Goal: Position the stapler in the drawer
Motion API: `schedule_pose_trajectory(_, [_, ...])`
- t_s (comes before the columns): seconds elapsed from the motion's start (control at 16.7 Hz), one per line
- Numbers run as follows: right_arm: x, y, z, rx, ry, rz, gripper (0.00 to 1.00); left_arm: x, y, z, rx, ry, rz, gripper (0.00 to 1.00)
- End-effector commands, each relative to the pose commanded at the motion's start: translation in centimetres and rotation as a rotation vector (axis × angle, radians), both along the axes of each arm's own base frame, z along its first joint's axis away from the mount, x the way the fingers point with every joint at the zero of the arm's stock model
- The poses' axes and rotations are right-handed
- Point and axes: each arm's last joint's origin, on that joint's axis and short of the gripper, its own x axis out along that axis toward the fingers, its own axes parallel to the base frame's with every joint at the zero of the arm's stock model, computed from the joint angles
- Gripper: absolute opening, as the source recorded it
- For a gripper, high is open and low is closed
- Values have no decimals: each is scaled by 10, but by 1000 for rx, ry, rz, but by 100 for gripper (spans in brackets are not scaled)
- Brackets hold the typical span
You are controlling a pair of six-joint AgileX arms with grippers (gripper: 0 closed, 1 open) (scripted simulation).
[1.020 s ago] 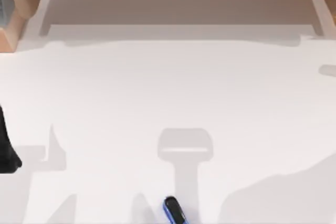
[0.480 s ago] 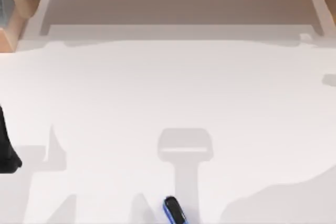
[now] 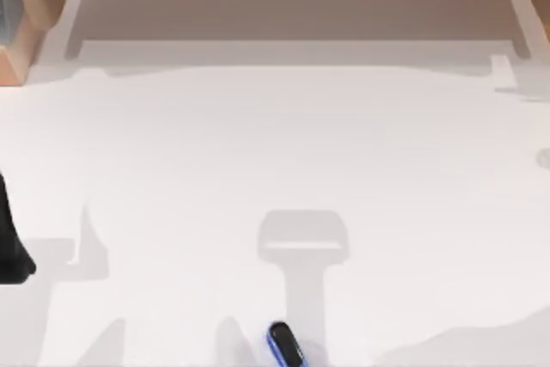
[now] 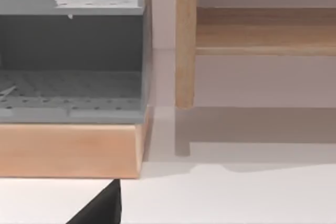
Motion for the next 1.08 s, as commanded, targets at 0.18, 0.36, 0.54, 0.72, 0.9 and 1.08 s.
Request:
schedule_pose_trajectory(0.18, [-3,-1,0,-1,-2,-3,0,0,0,0,0,0,0,100])
schedule_pose_trajectory(0.36, [-26,-1,-2,5,3,-2,0,0,0,0,0,0,0,100])
schedule_pose_trajectory(0.54, [-53,1,-2,6,7,-1,0,0,0,0,0,0,0,100])
schedule_pose_trajectory(0.72, [-62,1,-1,2,2,0,0,0,0,0,0,0,0,100])
schedule_pose_trajectory(0.9, [-61,1,-2,2,2,0,0,0,0,0,0,0,0,100])
schedule_pose_trajectory(1.08, [-80,0,-3,8,8,1,0,0,0,0,0,0,0,100])
